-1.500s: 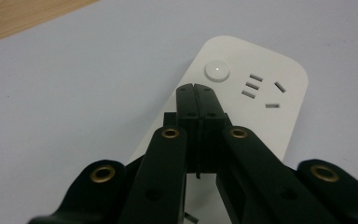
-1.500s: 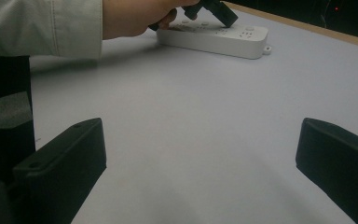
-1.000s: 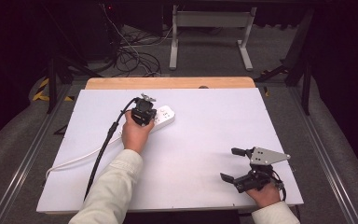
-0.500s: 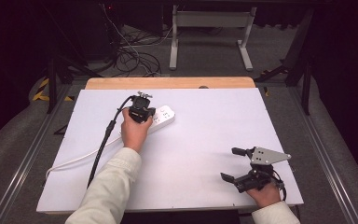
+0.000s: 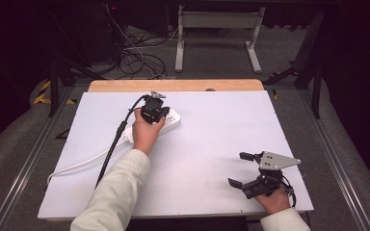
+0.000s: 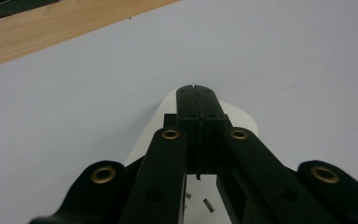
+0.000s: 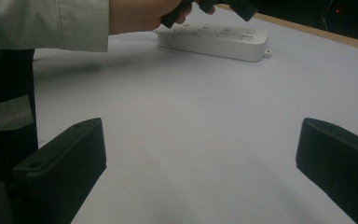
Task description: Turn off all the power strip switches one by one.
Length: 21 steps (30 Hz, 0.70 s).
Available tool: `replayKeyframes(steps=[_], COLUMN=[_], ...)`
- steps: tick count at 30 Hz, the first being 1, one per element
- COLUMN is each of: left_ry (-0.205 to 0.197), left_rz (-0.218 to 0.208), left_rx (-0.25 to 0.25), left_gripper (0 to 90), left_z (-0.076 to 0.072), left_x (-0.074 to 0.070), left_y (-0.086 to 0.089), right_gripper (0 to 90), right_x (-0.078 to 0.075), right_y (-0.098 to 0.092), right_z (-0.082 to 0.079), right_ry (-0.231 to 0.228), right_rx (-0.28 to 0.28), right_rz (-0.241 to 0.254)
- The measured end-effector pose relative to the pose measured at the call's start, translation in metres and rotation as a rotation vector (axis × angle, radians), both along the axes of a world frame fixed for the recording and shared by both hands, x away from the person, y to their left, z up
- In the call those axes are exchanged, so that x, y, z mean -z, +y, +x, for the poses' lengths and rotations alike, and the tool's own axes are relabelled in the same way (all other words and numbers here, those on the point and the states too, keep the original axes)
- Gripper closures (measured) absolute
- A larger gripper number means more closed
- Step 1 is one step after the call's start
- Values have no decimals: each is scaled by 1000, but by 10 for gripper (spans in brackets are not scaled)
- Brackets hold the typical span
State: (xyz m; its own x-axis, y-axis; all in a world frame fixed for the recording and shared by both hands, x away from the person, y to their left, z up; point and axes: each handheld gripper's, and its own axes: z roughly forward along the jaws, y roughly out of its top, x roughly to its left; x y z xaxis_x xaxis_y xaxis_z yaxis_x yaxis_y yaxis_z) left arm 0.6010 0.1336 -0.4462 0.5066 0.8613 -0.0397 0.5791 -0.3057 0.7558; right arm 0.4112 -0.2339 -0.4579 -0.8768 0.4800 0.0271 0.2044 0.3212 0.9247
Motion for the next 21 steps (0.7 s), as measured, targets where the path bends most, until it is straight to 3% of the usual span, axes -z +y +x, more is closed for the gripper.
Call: replayKeyframes(steps=[7, 21], left_ry=[24, -9], left_rz=[1, 5], left_rx=[-21, -24], left_gripper=[900, 900], left_z=[7, 8], left_x=[12, 17], left_y=[2, -2], right_gripper=[21, 21], right_x=[0, 1], right_y=[0, 1], right_z=[0, 1], right_ry=[0, 5], right_rx=[-5, -6], right_rz=[3, -3])
